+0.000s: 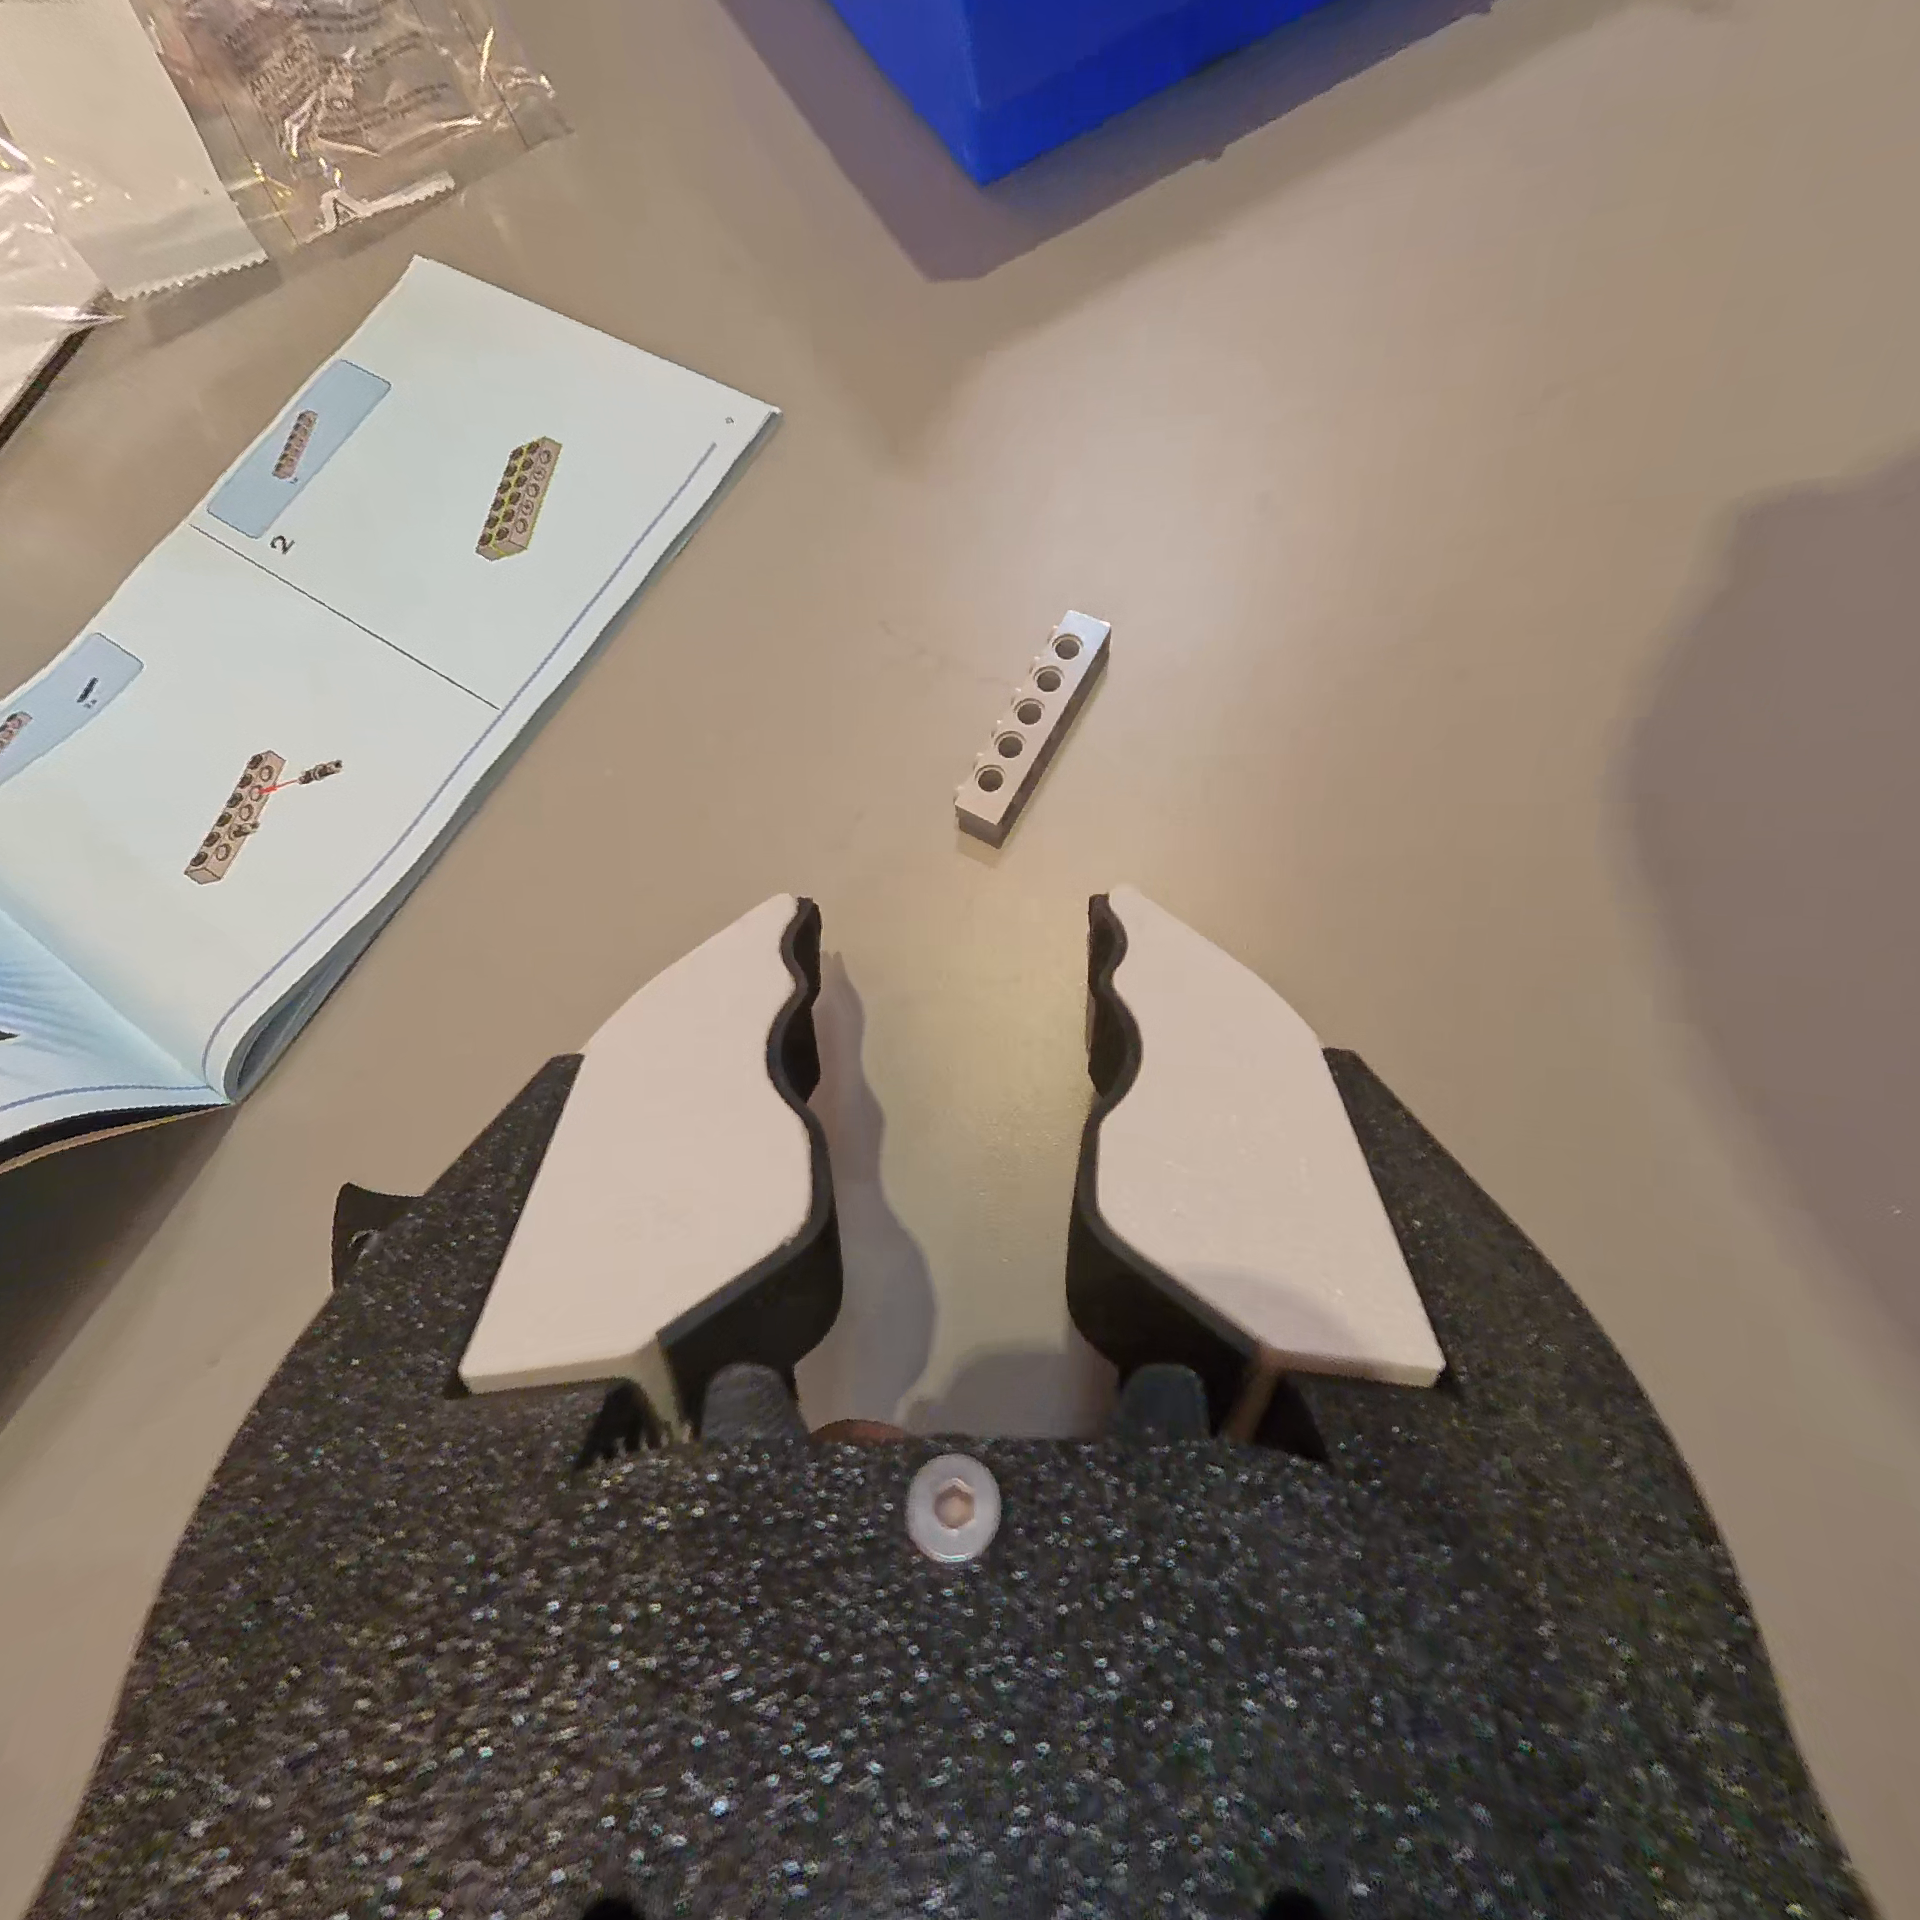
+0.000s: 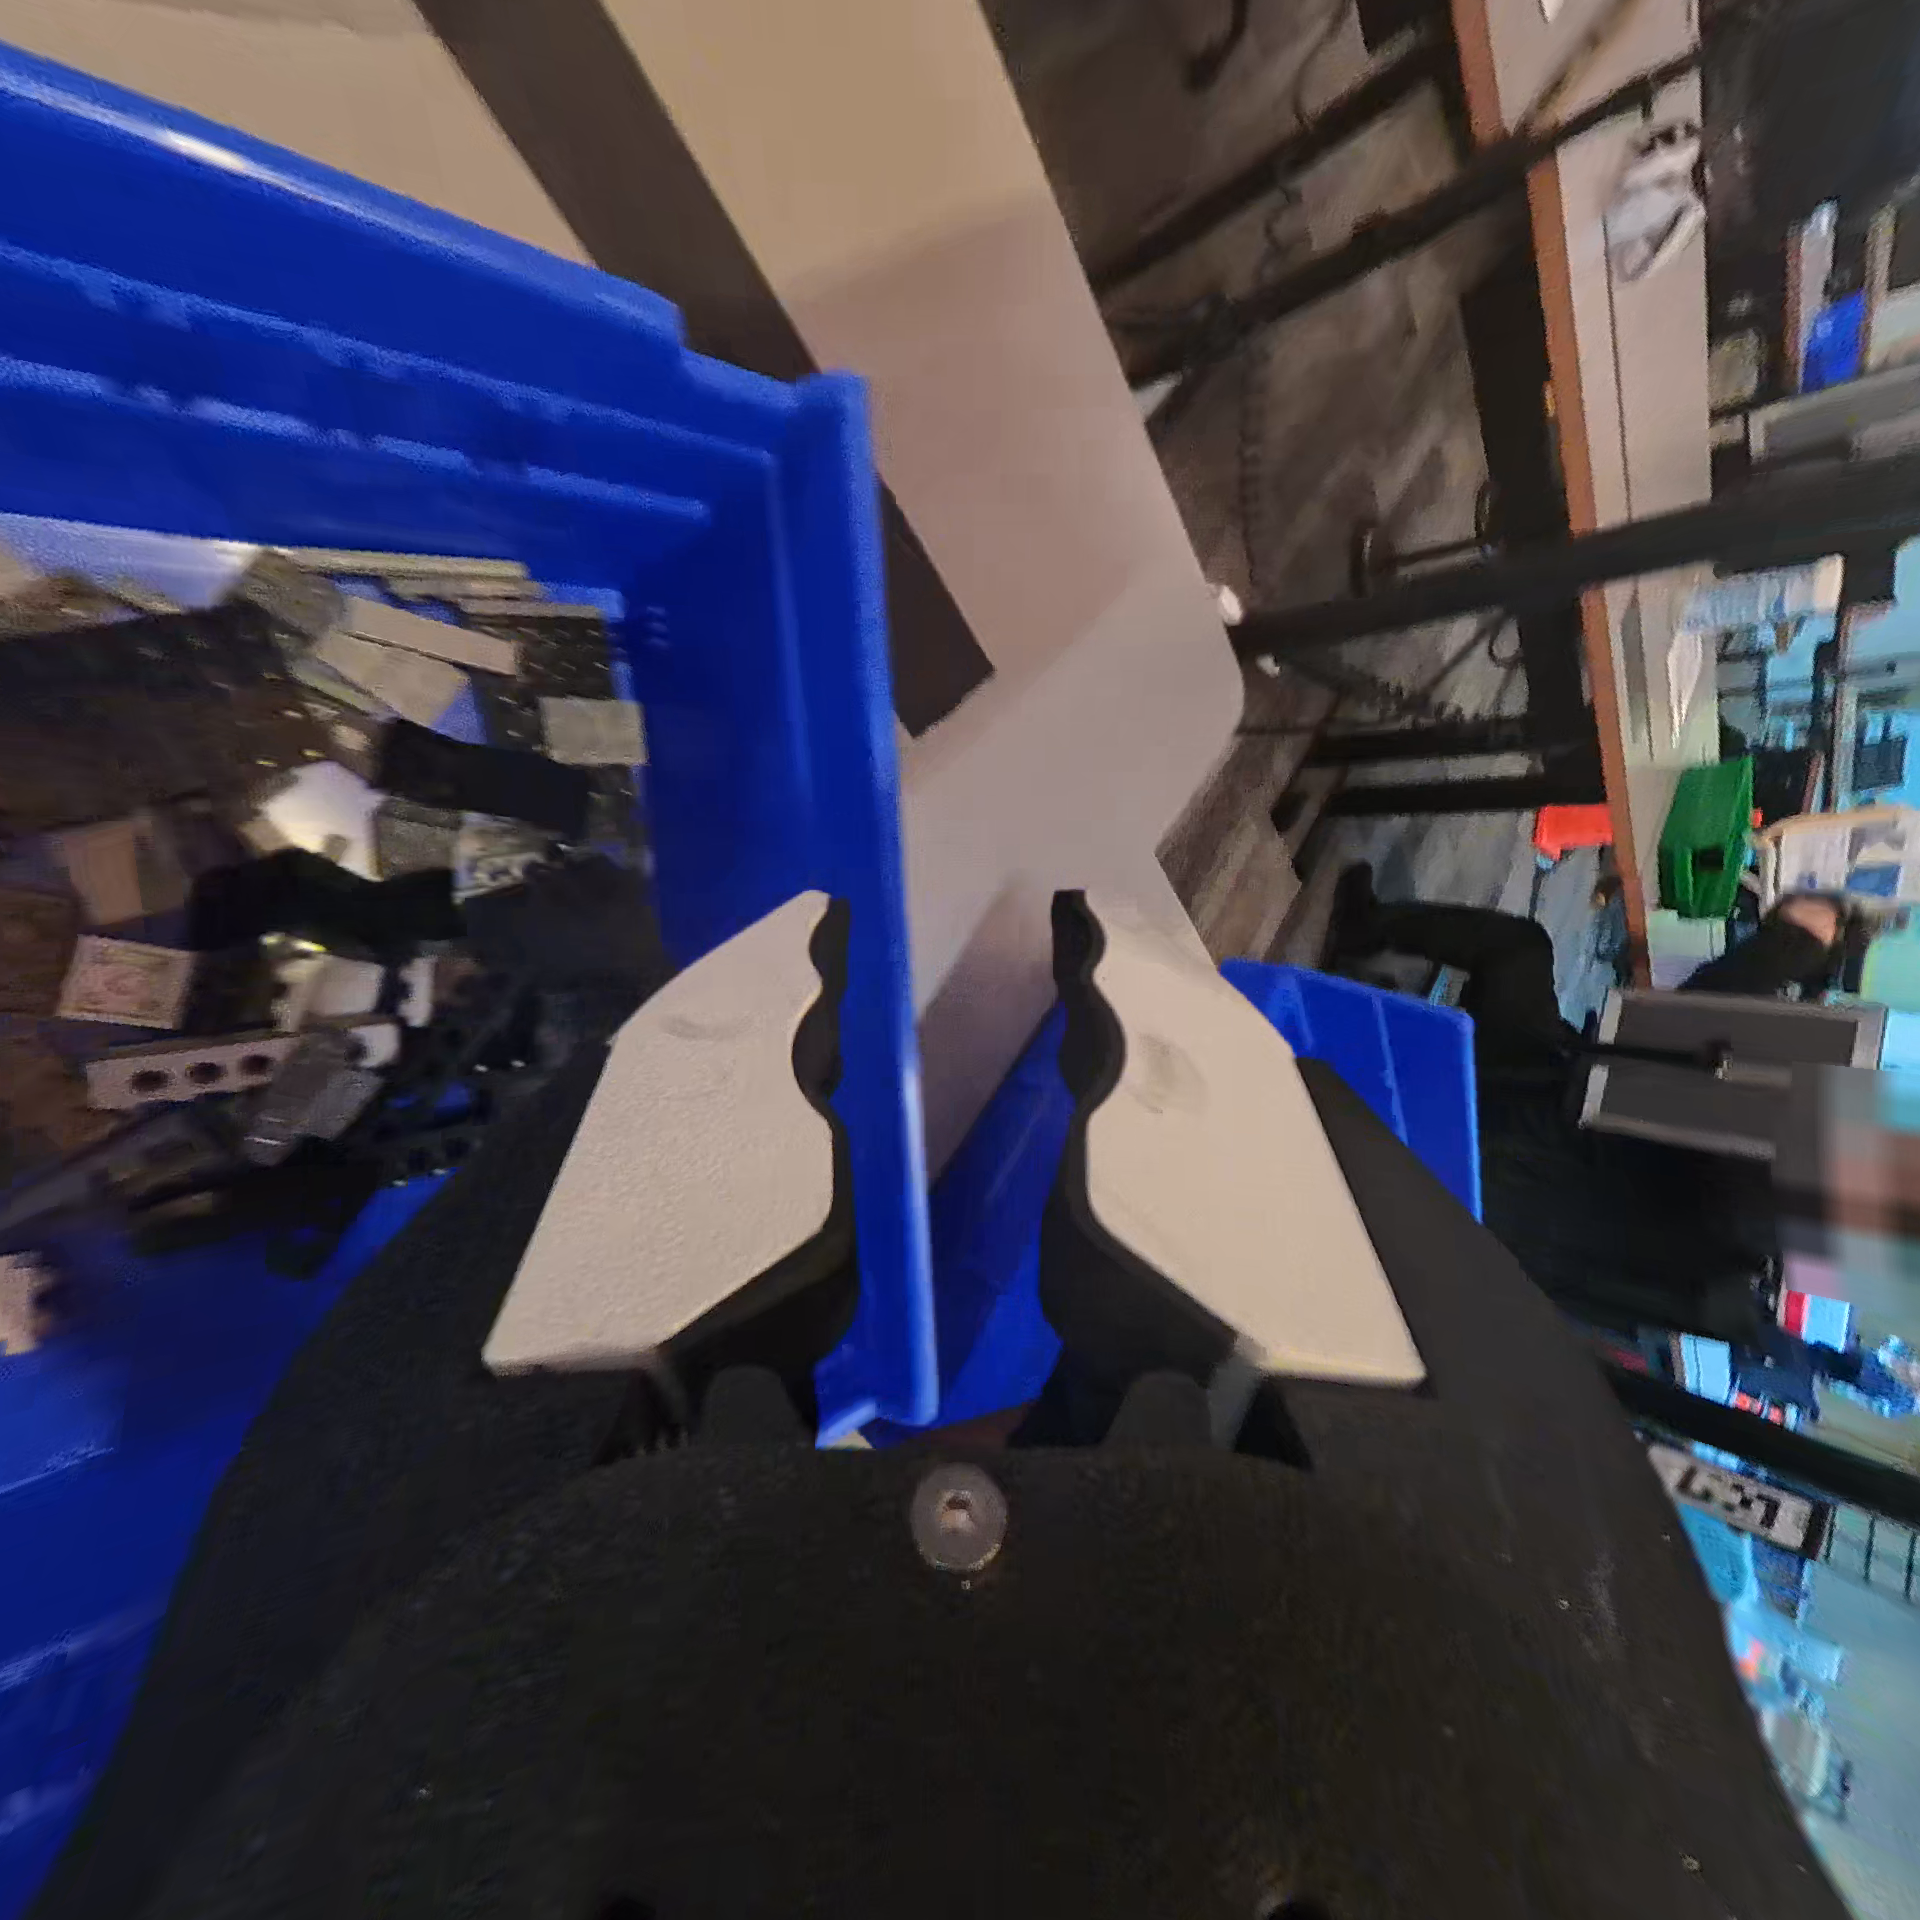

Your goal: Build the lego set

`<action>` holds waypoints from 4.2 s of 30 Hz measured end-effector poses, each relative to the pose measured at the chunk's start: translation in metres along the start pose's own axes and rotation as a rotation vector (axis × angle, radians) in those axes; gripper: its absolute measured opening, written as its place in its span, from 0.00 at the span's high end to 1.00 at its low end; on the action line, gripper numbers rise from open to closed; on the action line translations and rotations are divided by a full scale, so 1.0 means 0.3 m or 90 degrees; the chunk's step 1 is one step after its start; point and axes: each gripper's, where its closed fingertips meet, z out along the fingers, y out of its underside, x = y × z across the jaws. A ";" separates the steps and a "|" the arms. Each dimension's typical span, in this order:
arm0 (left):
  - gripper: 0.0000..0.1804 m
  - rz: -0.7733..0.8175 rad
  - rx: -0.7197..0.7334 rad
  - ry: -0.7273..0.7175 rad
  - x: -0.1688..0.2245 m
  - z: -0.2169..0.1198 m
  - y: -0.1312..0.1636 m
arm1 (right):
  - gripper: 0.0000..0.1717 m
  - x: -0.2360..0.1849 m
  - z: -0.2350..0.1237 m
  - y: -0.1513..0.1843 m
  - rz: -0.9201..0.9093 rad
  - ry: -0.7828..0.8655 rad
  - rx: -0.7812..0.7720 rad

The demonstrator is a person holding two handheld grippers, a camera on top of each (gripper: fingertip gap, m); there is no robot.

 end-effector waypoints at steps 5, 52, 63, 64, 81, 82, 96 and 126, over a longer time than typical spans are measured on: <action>0.72 -0.004 -0.003 -0.001 -0.003 0.002 0.002 | 0.70 0.022 0.058 0.051 0.050 -0.058 -0.036; 0.72 -0.015 0.063 -0.005 -0.011 -0.036 -0.035 | 0.85 -0.520 -0.258 -0.006 -0.115 -0.244 -0.005; 0.72 -0.107 0.193 -0.020 -0.080 -0.161 -0.100 | 0.87 -0.671 -0.390 -0.026 -0.104 -0.404 0.055; 0.72 -0.108 0.209 -0.021 -0.079 -0.179 -0.117 | 0.86 -0.684 -0.402 -0.029 -0.105 -0.423 0.066; 0.74 -0.116 0.387 0.106 0.314 -0.305 -0.635 | 0.85 -0.350 -0.119 -0.168 0.187 -0.300 0.240; 0.74 -0.115 0.383 0.119 0.348 -0.285 -0.667 | 0.85 -0.350 -0.078 -0.193 0.204 -0.305 0.253; 0.72 -0.099 0.115 0.088 0.488 0.184 -0.667 | 0.89 -0.361 0.199 -0.380 0.333 -0.350 0.381; 0.69 -0.036 -0.079 0.192 0.564 0.405 -0.525 | 0.89 -0.499 0.240 -0.371 0.112 -0.273 0.273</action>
